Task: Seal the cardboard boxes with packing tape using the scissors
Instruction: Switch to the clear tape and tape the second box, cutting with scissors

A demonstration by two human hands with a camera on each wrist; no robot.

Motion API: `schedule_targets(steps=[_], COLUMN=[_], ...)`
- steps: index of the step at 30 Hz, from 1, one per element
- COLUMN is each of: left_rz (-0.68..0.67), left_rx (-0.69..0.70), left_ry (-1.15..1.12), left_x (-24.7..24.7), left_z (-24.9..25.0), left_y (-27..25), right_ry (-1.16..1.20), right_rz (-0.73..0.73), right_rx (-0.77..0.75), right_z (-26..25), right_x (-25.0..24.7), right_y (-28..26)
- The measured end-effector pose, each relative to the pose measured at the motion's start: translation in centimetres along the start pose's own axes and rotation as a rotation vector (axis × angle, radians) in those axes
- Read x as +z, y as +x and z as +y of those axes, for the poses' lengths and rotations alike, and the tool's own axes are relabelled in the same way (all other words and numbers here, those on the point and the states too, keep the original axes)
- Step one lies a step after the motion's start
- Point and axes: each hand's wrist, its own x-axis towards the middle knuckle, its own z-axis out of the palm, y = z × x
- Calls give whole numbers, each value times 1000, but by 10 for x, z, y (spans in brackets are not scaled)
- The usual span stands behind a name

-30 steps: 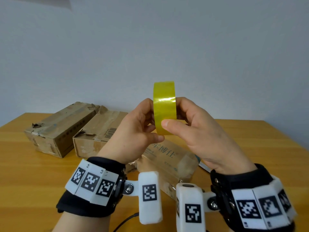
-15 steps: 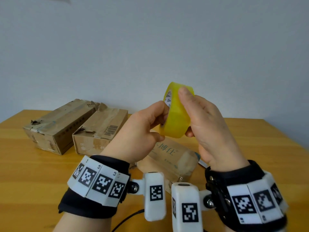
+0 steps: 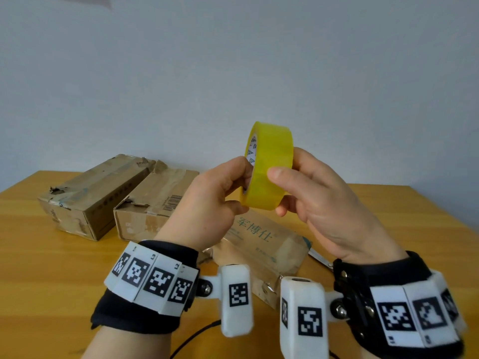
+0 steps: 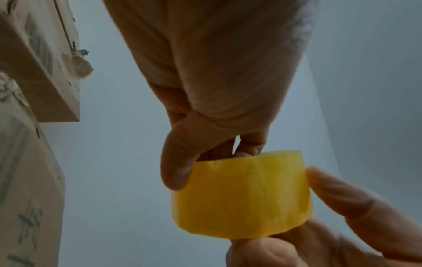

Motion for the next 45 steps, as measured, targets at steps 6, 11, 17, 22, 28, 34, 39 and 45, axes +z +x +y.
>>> schedule_targets(steps=[6,11,17,22,28,34,39,45], left_rz=[1,-17,-1,67,84,82,39,-35], left_rx=[-40,-92,-131,-181,-227,-253,-224,-224], left_ry=[-229,-373,-526,-597,-680,-757,-670,-529], left_x=[-2,0,2,-4,-6,-8,-9,-5], left_z=[3,10,13,10,10,10,10,12], left_y=[-1,-2,-2,-2,-3,-3,-3,-3], right_ry=[-84,-30,-65,-130,-189,-209,-85,-13], right_rz=[-5,132,176,134,81,33,101,157], right_rx=[-58,-18,8,-8,-18,-9,-3,22], right_z=[6,6,5,2,0,0,-2,-2], right_x=[4,5,6,11,12,11,8,7], right_y=[2,5,6,3,3,3,1,1])
